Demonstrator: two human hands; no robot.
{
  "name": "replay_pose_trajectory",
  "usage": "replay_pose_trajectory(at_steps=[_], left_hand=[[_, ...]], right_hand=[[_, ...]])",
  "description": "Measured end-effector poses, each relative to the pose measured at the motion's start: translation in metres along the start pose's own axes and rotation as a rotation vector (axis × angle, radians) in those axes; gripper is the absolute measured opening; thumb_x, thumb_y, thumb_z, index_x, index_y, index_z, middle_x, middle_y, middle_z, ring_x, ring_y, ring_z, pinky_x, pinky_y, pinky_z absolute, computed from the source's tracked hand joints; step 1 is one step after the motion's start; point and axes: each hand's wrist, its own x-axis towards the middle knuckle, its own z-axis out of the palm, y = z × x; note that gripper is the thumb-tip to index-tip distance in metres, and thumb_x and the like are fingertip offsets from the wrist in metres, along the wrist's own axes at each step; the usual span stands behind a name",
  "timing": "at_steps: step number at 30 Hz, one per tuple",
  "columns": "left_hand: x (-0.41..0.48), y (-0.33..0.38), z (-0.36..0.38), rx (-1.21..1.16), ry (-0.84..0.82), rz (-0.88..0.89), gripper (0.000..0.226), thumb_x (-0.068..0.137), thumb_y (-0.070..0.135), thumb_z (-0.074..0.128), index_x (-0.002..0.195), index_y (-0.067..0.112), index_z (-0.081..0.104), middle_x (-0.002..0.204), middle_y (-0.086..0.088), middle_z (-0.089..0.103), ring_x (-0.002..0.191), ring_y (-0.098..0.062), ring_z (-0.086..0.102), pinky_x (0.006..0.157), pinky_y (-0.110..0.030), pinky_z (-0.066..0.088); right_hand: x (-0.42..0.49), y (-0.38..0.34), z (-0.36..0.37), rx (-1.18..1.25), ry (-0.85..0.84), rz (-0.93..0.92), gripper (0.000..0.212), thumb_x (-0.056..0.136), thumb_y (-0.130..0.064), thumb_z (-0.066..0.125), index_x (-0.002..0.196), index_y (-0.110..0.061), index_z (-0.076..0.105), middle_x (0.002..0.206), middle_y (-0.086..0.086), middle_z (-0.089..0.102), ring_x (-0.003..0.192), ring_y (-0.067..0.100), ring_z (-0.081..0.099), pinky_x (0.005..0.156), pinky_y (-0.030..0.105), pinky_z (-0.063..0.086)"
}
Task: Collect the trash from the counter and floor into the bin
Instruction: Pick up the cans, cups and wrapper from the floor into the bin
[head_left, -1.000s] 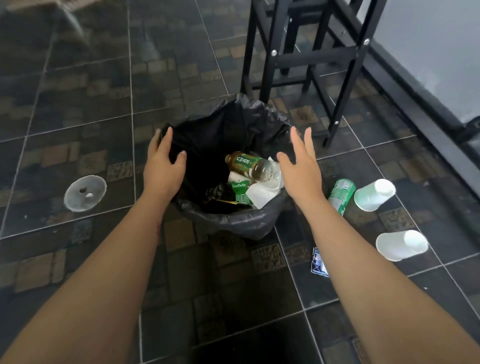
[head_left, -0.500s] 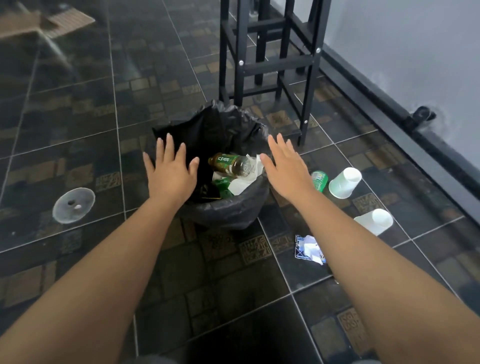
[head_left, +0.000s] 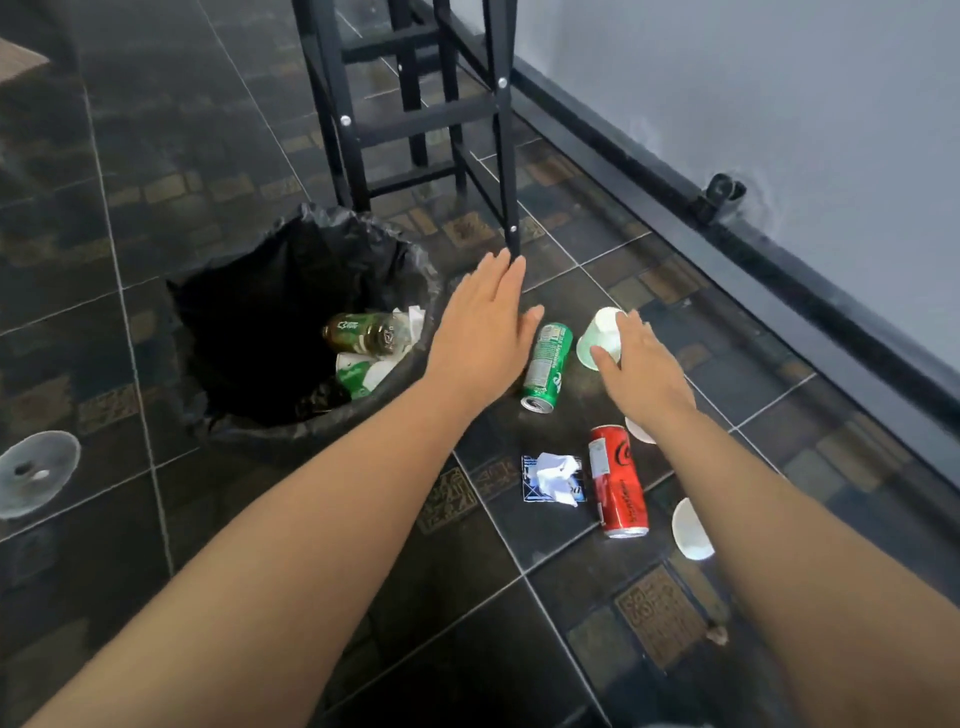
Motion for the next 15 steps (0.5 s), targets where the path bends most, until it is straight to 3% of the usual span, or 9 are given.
replay_pose_trajectory(at_steps=[3, 8, 15], left_hand=[[0.003, 0.016, 0.049, -0.016, -0.096, -0.013, 0.061, 0.102, 0.036, 0.044, 0.154, 0.011, 0.024, 0.162, -0.007, 0.021, 0.15, -0.022, 0.016, 0.12, -0.033, 0.012], [0.001, 0.008, 0.127, -0.012, -0.237, -0.185, 0.072, 0.098, 0.046, 0.048, 0.155, 0.012, 0.02, 0.162, -0.009, 0.021, 0.149, -0.025, 0.018, 0.121, -0.037, 0.016], [0.019, 0.001, 0.18, -0.019, -0.377, -0.34, 0.083, 0.091, 0.052, 0.058, 0.155, 0.022, 0.014, 0.16, -0.017, 0.019, 0.145, -0.034, 0.024, 0.116, -0.044, 0.028]], right_hand=[[0.011, 0.025, 0.009, -0.029, -0.003, 0.04, 0.065, 0.099, -0.043, 0.044, 0.154, -0.015, 0.021, 0.162, 0.009, 0.019, 0.148, 0.027, 0.021, 0.12, 0.041, 0.021], [0.041, 0.052, 0.03, -0.069, -0.008, 0.06, 0.069, 0.097, -0.045, 0.048, 0.154, -0.016, 0.02, 0.162, 0.011, 0.016, 0.148, 0.029, 0.02, 0.119, 0.043, 0.022], [0.087, 0.051, 0.056, -0.099, 0.005, 0.035, 0.075, 0.093, -0.047, 0.056, 0.154, -0.027, 0.017, 0.162, 0.009, 0.016, 0.144, 0.033, 0.027, 0.115, 0.045, 0.027]])
